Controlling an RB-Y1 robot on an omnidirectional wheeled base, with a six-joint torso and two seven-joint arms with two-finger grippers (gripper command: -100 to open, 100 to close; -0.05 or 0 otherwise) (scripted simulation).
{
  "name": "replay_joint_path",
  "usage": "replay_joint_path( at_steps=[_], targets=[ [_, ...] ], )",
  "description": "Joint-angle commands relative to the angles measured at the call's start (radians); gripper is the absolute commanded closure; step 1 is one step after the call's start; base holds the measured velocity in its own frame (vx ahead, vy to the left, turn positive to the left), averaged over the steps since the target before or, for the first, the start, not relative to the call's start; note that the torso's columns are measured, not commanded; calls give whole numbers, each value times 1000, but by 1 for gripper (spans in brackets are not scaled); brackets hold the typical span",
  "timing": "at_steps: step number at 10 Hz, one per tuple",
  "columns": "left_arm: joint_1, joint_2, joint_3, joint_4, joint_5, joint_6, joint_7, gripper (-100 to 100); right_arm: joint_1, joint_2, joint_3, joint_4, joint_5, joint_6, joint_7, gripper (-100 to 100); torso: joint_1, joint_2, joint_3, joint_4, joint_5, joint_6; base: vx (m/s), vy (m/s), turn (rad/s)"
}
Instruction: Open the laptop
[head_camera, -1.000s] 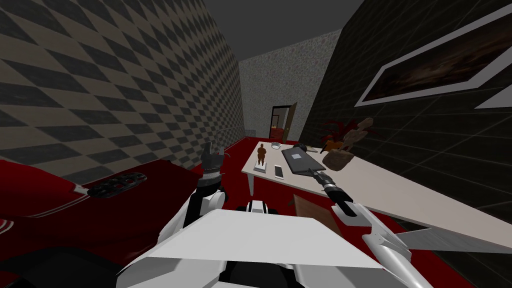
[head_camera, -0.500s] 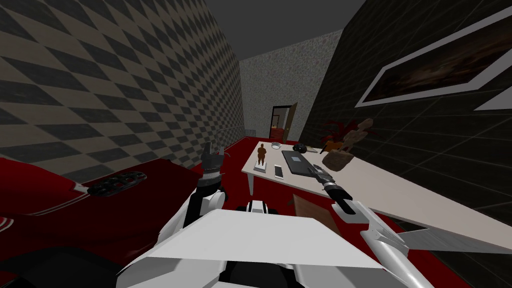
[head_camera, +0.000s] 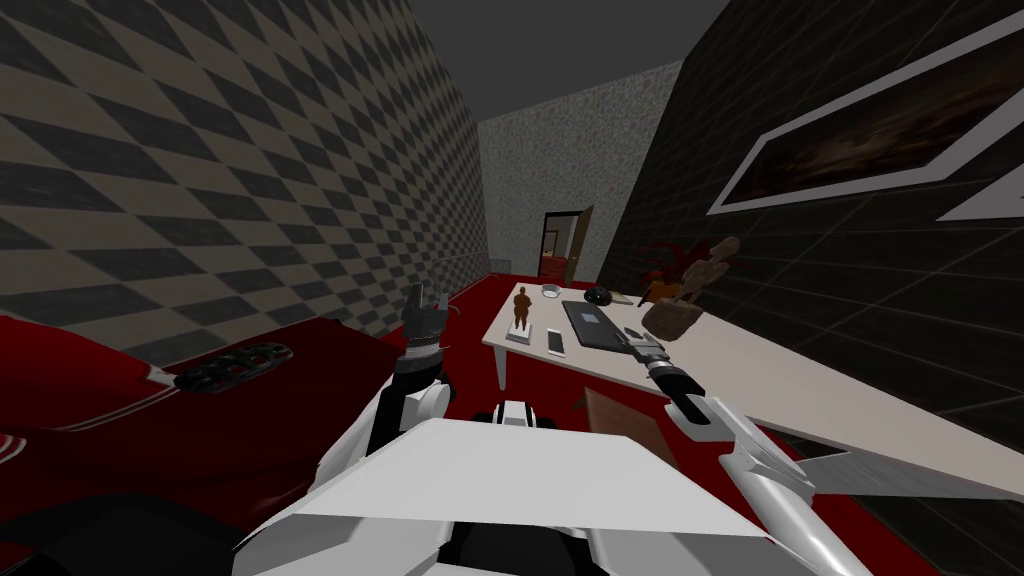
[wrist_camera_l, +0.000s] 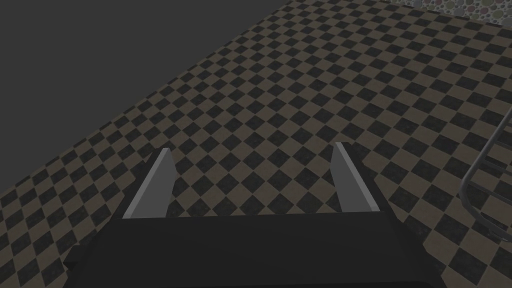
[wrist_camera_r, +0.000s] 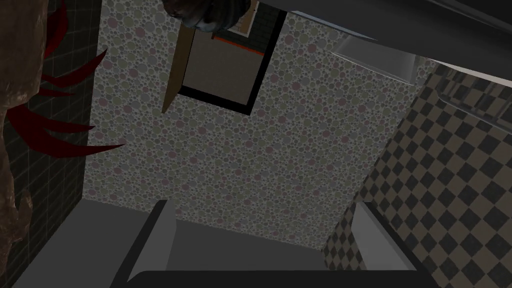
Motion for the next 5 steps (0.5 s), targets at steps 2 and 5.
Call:
replay_joint_path(
  at_steps=[2,5],
  targets=[
    [0,0,0,0,0,0,0,0,-21,0,-19,10,54,-27,92,-100,0,0,0,0,0,0,-7,-9,-8],
    [0,0,0,0,0,0,0,0,-36,-3,-33,16,94,-47,165,-100,0,0,0,0,0,0,-10,-10,-5]
  ],
)
